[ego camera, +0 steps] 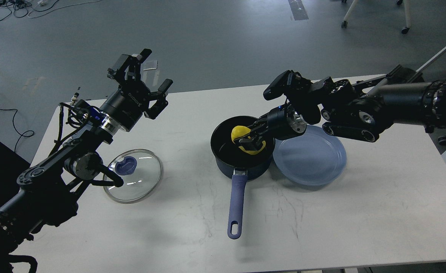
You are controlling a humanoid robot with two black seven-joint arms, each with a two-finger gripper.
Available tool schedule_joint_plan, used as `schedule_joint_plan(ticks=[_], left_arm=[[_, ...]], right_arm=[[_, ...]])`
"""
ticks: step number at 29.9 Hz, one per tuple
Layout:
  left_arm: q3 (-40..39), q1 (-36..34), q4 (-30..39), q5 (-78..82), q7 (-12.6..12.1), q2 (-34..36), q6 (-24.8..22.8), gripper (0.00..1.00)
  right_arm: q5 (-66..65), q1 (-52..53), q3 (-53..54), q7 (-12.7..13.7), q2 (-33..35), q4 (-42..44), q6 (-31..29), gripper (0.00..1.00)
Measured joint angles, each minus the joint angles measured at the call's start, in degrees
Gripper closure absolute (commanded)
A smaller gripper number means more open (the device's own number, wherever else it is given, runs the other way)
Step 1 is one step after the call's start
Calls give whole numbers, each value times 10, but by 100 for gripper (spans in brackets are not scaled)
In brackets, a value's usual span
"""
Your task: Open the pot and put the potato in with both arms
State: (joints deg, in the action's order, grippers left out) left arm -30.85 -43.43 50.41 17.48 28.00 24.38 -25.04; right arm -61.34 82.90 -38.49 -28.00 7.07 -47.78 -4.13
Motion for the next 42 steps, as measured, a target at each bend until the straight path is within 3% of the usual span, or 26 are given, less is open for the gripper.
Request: schedule_joint_plan(ticks=[2, 3, 4, 16, 25, 36, 42], left_arm=[[0, 0, 0, 0, 0, 0, 0, 2], [0, 0, 0, -1, 0, 0, 0, 2], [0, 0, 0, -1, 0, 0, 0, 2], [-5, 0, 0, -1, 0, 0, -1, 2], [-9, 1, 2, -1, 0, 3, -1, 2], [-25, 9, 3, -3, 0, -3, -4, 2], [-25, 20, 3, -3, 0, -11, -6, 2]], right_arm=[[0, 0, 0, 0, 0, 4, 0, 21], [0, 0, 0, 0, 0, 6, 0, 4], [0, -1, 0, 0, 0, 7, 0, 3], [1, 4, 1, 0, 11, 7, 0, 2], [120, -4, 139, 0, 125, -2, -2, 2], [408, -211, 380, 0, 206, -3, -9, 1], [500, -341, 522, 0, 208, 5, -71, 1]])
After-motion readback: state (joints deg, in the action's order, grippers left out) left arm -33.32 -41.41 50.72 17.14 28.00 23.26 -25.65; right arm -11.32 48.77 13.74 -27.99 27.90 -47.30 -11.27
